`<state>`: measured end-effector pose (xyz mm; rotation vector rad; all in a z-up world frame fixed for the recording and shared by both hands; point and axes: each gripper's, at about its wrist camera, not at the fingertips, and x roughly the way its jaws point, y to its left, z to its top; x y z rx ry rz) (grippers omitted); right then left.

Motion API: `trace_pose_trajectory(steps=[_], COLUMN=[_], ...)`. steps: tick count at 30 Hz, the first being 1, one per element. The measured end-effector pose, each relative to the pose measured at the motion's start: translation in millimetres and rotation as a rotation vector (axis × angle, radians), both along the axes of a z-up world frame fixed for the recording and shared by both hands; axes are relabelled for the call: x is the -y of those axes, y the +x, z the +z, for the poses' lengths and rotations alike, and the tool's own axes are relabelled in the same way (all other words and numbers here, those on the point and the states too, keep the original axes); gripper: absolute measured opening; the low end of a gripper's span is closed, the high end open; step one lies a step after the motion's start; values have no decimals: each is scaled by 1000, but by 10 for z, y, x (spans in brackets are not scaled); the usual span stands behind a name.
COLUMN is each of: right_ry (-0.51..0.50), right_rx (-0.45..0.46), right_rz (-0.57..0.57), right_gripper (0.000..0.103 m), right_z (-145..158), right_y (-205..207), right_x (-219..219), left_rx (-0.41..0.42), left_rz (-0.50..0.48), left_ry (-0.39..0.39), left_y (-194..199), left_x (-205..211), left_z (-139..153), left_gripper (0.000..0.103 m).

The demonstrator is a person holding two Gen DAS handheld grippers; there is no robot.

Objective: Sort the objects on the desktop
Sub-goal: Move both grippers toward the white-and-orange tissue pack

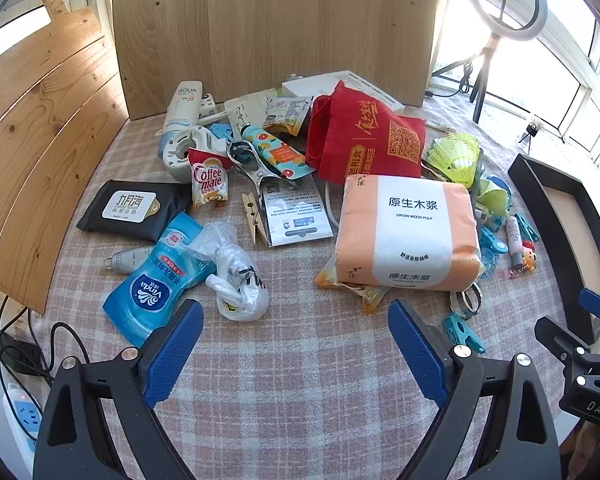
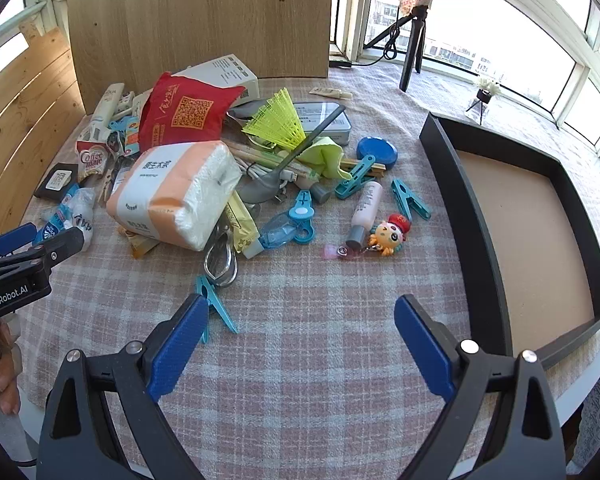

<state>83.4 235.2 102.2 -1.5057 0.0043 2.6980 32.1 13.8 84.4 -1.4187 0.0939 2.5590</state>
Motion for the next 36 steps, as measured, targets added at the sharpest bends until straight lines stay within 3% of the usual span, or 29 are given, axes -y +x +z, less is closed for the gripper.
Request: trace_pose_trajectory(steps=[4,8,15,16,22,25,35,36], right_ry=[-19,-88,-134,-145,-300,-358,-335,-347], right_rx=[-29,9,61,74,194,242,311,317], right_rz=[91,186,309,312,279,258,268,269], right_gripper=[84,63,63,63,62,56,53,49], right_z=[163,276,349,329,63,-62,-258,-281], right_y=[-300,-502,-834,-880,-1161,-1263,-1481,-1503], right_x=[45,-38,-46,-39,-15,13,182,182], left_rx=[-20,-21,56,76,138,153,194,197], left_rz=[44,109,101,92,37,-3,-163,-167], left_ry=[11,46,87,94,105,126,169,170], left_y=[-191,-306,-527,-557,-648,-675,-844,-858], left_x=[16,-1,-96,-107,-161,-183,-419,-433], left_z=[166,355,313,267,20,-48,-188,-203], left_gripper=[88,86,83,77,65,65,65,65])
